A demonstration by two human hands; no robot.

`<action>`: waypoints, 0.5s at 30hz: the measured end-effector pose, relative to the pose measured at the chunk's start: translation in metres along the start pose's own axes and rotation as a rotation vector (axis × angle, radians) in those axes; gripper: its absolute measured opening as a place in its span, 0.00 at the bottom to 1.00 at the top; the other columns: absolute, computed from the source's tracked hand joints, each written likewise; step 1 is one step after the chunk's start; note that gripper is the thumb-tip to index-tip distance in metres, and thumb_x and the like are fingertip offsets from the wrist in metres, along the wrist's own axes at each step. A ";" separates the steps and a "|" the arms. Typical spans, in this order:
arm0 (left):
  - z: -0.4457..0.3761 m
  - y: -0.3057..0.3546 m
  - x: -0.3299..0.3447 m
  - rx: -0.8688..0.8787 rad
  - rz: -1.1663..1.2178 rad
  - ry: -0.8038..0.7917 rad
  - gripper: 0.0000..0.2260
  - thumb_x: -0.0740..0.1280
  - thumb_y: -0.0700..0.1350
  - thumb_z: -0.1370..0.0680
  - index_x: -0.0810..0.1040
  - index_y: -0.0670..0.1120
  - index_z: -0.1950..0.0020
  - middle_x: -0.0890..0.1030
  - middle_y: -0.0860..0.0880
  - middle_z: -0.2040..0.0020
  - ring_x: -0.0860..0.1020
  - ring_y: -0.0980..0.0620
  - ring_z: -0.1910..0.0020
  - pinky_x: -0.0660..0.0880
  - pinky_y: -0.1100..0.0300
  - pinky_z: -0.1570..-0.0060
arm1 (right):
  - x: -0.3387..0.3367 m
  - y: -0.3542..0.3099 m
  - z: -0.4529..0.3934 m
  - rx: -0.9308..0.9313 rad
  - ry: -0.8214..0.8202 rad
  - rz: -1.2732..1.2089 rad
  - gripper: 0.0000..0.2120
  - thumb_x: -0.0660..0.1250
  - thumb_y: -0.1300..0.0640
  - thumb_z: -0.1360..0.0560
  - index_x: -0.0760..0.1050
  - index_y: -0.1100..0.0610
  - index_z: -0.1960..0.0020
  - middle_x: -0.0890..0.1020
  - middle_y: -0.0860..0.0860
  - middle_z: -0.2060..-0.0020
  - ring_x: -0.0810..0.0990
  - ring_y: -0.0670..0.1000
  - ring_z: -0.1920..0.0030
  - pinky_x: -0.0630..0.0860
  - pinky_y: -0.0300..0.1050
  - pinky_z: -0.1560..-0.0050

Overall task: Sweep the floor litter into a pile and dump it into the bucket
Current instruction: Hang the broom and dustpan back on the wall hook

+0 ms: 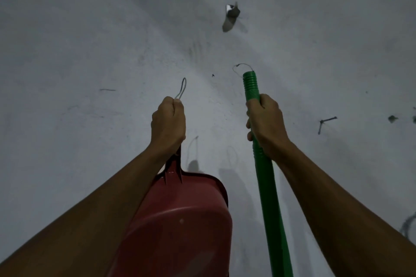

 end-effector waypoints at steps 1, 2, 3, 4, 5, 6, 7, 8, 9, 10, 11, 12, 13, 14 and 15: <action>-0.010 0.000 -0.003 0.011 0.001 -0.004 0.14 0.53 0.46 0.17 0.68 0.41 0.58 0.73 0.43 0.62 0.74 0.42 0.67 0.76 0.45 0.64 | 0.007 -0.006 -0.007 -0.004 -0.001 0.014 0.05 0.57 0.56 0.19 0.68 0.52 0.54 0.73 0.53 0.61 0.72 0.50 0.65 0.73 0.41 0.71; -0.021 -0.001 -0.007 0.022 0.003 -0.006 0.14 0.53 0.47 0.17 0.68 0.41 0.58 0.74 0.43 0.62 0.75 0.40 0.67 0.76 0.43 0.62 | 0.013 -0.011 -0.014 -0.006 -0.003 0.026 0.05 0.57 0.56 0.19 0.67 0.52 0.54 0.73 0.53 0.61 0.72 0.50 0.65 0.72 0.41 0.71; -0.031 -0.001 -0.010 0.032 0.005 -0.010 0.15 0.53 0.47 0.17 0.68 0.41 0.58 0.74 0.43 0.62 0.76 0.39 0.66 0.76 0.41 0.61 | 0.019 -0.016 -0.022 -0.008 -0.001 0.034 0.04 0.57 0.57 0.19 0.67 0.53 0.53 0.72 0.53 0.61 0.71 0.50 0.65 0.72 0.40 0.72; -0.040 -0.001 -0.013 0.043 0.014 -0.015 0.14 0.53 0.47 0.17 0.68 0.41 0.58 0.74 0.43 0.62 0.75 0.40 0.66 0.77 0.40 0.61 | 0.023 -0.021 -0.030 -0.010 0.005 0.039 0.04 0.57 0.57 0.19 0.67 0.53 0.53 0.72 0.53 0.61 0.71 0.49 0.66 0.72 0.40 0.72; -0.048 -0.002 -0.015 0.050 0.028 -0.022 0.14 0.53 0.47 0.17 0.68 0.41 0.58 0.73 0.44 0.63 0.75 0.42 0.67 0.76 0.41 0.61 | 0.027 -0.024 -0.037 -0.008 0.016 0.041 0.04 0.57 0.57 0.19 0.67 0.53 0.52 0.72 0.53 0.61 0.71 0.49 0.66 0.72 0.40 0.72; -0.056 -0.003 -0.016 0.055 0.043 -0.031 0.14 0.52 0.46 0.17 0.68 0.41 0.58 0.73 0.44 0.63 0.74 0.43 0.68 0.77 0.44 0.63 | 0.031 -0.026 -0.044 -0.004 0.029 0.038 0.03 0.57 0.57 0.19 0.68 0.54 0.52 0.72 0.53 0.61 0.70 0.49 0.66 0.72 0.40 0.73; -0.063 -0.004 -0.017 0.057 0.058 -0.040 0.13 0.52 0.46 0.17 0.68 0.42 0.57 0.72 0.45 0.63 0.73 0.44 0.69 0.76 0.47 0.66 | 0.034 -0.028 -0.052 0.000 0.043 0.035 0.03 0.57 0.57 0.19 0.68 0.55 0.51 0.71 0.54 0.61 0.70 0.50 0.66 0.72 0.41 0.73; -0.070 -0.005 -0.017 0.056 0.069 -0.049 0.13 0.52 0.45 0.16 0.68 0.41 0.57 0.72 0.45 0.63 0.73 0.45 0.70 0.75 0.50 0.69 | 0.036 -0.030 -0.059 0.004 0.054 0.040 0.03 0.57 0.57 0.19 0.68 0.56 0.49 0.72 0.54 0.60 0.70 0.50 0.66 0.72 0.41 0.72; -0.077 -0.007 -0.016 0.055 0.077 -0.055 0.13 0.52 0.46 0.16 0.69 0.41 0.56 0.72 0.45 0.63 0.74 0.46 0.71 0.73 0.54 0.71 | 0.039 -0.031 -0.066 0.004 0.061 0.048 0.04 0.57 0.57 0.19 0.68 0.56 0.46 0.72 0.54 0.60 0.71 0.50 0.65 0.72 0.41 0.72; -0.084 -0.008 -0.014 0.054 0.085 -0.062 0.13 0.52 0.46 0.16 0.69 0.41 0.56 0.73 0.45 0.63 0.74 0.47 0.71 0.72 0.57 0.73 | 0.041 -0.033 -0.074 0.001 0.066 0.047 0.05 0.57 0.57 0.19 0.68 0.57 0.45 0.72 0.54 0.59 0.71 0.50 0.65 0.72 0.41 0.72; -0.091 -0.009 -0.012 0.055 0.095 -0.069 0.14 0.52 0.46 0.16 0.70 0.40 0.55 0.73 0.45 0.62 0.74 0.48 0.71 0.71 0.58 0.73 | 0.043 -0.036 -0.082 -0.009 0.071 0.041 0.06 0.57 0.57 0.19 0.68 0.57 0.44 0.72 0.54 0.59 0.71 0.50 0.64 0.72 0.41 0.72; -0.097 -0.008 -0.008 0.059 0.103 -0.073 0.14 0.52 0.46 0.16 0.70 0.40 0.55 0.73 0.45 0.62 0.74 0.48 0.71 0.71 0.58 0.73 | 0.045 -0.039 -0.090 -0.025 0.074 0.036 0.06 0.57 0.58 0.19 0.67 0.57 0.43 0.72 0.54 0.59 0.71 0.50 0.64 0.72 0.41 0.72; -0.102 -0.007 -0.005 0.068 0.109 -0.076 0.14 0.52 0.46 0.16 0.70 0.40 0.55 0.73 0.45 0.62 0.74 0.48 0.72 0.72 0.57 0.72 | 0.046 -0.044 -0.098 -0.041 0.077 0.034 0.06 0.57 0.58 0.19 0.67 0.57 0.42 0.72 0.54 0.59 0.71 0.50 0.64 0.72 0.40 0.72; -0.107 -0.005 -0.001 0.080 0.110 -0.078 0.14 0.52 0.46 0.16 0.70 0.40 0.55 0.73 0.45 0.62 0.74 0.48 0.72 0.74 0.55 0.70 | 0.046 -0.048 -0.107 -0.054 0.082 0.028 0.06 0.57 0.59 0.19 0.67 0.57 0.42 0.72 0.54 0.59 0.71 0.49 0.63 0.72 0.39 0.72; -0.110 -0.003 0.003 0.096 0.110 -0.078 0.14 0.52 0.46 0.16 0.70 0.40 0.55 0.73 0.45 0.63 0.74 0.48 0.73 0.75 0.52 0.67 | 0.045 -0.052 -0.116 -0.066 0.088 0.017 0.07 0.57 0.60 0.19 0.66 0.57 0.41 0.73 0.54 0.58 0.72 0.49 0.63 0.72 0.39 0.72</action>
Point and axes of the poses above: each hand's wrist, its own z-axis away from the middle knuckle, its own x-axis out of the palm, y = z × x, the point moved 6 cm from there along -z, towards the middle knuckle
